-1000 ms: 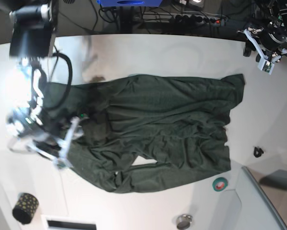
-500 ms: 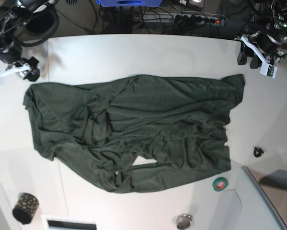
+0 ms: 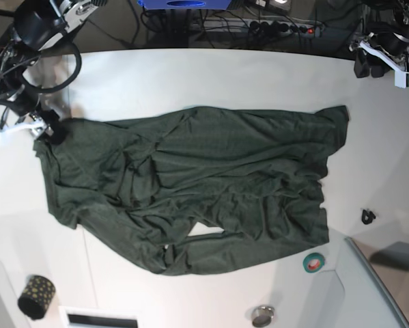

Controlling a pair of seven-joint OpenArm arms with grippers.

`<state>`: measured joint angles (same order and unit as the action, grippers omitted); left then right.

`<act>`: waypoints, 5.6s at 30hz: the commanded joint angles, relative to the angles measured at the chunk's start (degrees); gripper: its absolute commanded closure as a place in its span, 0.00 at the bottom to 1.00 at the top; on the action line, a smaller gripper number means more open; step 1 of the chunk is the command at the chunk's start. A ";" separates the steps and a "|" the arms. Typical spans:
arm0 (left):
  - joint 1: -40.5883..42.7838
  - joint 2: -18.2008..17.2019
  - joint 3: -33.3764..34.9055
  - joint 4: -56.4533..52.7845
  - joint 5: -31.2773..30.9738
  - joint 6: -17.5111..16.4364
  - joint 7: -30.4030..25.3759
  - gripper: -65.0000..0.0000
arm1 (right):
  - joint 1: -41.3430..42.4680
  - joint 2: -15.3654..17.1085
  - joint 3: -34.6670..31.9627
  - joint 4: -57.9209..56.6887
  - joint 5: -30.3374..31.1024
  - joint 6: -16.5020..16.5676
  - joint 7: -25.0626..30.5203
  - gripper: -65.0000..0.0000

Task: Layout the t-shirt on the table in an organized manner, then fold the t-shirt properly
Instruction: 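Drag the shirt edge with the right gripper away from the shirt body, then lower the left gripper onto the shirt corner and grasp it, then pull the grasped corner with the left gripper outward to flatten the shirt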

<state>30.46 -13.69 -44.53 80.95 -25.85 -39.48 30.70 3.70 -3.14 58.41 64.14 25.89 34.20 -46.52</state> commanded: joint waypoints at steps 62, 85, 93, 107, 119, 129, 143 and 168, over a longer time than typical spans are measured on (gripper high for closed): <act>0.62 0.55 -0.79 -1.34 -1.01 -0.52 -0.76 0.19 | -4.89 11.00 -18.90 2.19 -1.85 4.88 6.04 0.25; -1.23 0.99 -0.70 -1.69 -1.54 -0.52 -0.76 0.18 | -3.13 12.59 -25.93 -7.22 -1.76 5.32 7.80 0.85; -6.85 1.96 -0.61 -6.18 -2.15 -0.52 -0.59 0.17 | -3.22 12.59 -26.10 -7.83 -1.76 5.41 7.71 0.99; -7.56 2.22 -4.30 14.04 1.36 -0.52 11.54 0.19 | -3.57 12.59 -26.19 -7.66 -1.76 5.41 7.62 0.99; -11.78 -6.92 20.14 20.81 41.80 -0.52 12.42 0.19 | -3.31 12.59 -26.19 -7.74 -1.76 5.41 7.62 0.99; -21.80 -18.09 43.87 11.23 43.47 -0.52 12.16 0.20 | -3.48 12.59 -26.02 -7.74 -1.76 5.41 7.62 0.99; -28.57 -18.61 59.79 2.70 42.94 -0.52 12.07 0.31 | -3.48 12.59 -25.84 -7.74 -1.76 5.23 7.62 0.99; -32.79 -18.61 59.79 -3.45 42.94 -0.52 12.33 0.61 | -3.31 12.59 -25.84 -7.74 -1.76 5.15 7.62 0.99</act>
<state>-1.45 -31.31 15.53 76.86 16.64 -40.38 42.85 0.16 8.95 32.40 56.16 25.71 40.12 -37.50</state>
